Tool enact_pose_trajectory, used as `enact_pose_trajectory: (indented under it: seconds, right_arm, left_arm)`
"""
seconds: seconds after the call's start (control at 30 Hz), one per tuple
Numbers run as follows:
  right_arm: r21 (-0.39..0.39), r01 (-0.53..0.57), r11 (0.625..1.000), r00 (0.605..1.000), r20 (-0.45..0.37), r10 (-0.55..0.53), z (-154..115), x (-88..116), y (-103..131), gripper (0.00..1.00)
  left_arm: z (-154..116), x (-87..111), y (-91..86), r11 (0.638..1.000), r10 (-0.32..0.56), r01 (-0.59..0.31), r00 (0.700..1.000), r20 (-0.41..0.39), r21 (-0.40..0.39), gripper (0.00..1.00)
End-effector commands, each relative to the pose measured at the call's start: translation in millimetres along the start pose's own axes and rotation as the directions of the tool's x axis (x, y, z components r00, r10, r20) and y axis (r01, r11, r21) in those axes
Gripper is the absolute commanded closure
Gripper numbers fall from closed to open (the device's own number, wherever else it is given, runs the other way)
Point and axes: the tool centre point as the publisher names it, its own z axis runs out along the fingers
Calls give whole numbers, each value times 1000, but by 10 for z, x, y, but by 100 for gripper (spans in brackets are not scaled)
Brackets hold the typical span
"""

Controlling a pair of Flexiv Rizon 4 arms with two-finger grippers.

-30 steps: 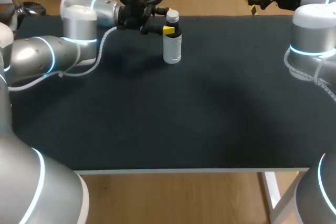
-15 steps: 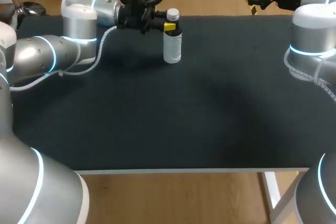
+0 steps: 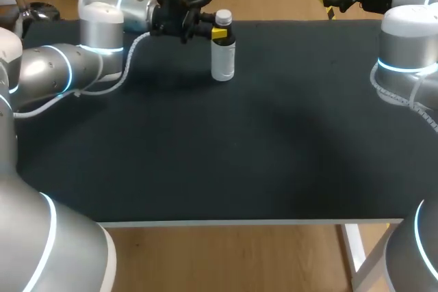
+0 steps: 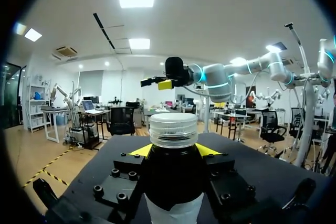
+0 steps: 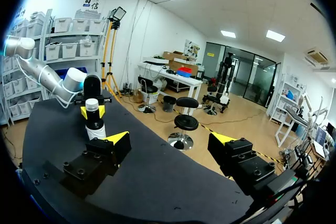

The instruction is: Unscrew the bottle cap

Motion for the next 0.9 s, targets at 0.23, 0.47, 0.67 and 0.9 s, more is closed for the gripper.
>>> enact_pose_trajectory:
  seconds: [0.23,0.47,0.67,0.9]
  right_arm:
    - [0,0,1000,1000,-1,0,-9,1,0,0]
    - [0,0,1000,1000,-1,0,-9,1,0,0]
    - [0,0,1000,1000,-1,0,-9,1,0,0]
    - [0,0,1000,1000,-1,0,-9,1,0,0]
  left_arm:
    - [-35,-38,39,1000,9,-9,994,-112,6,100]
    - [-65,-18,84,1000,15,-14,994,-109,9,100]
    - [-78,-7,104,1000,24,-23,994,-105,11,100]
    - [-84,-13,94,1000,27,-25,994,-103,18,100]
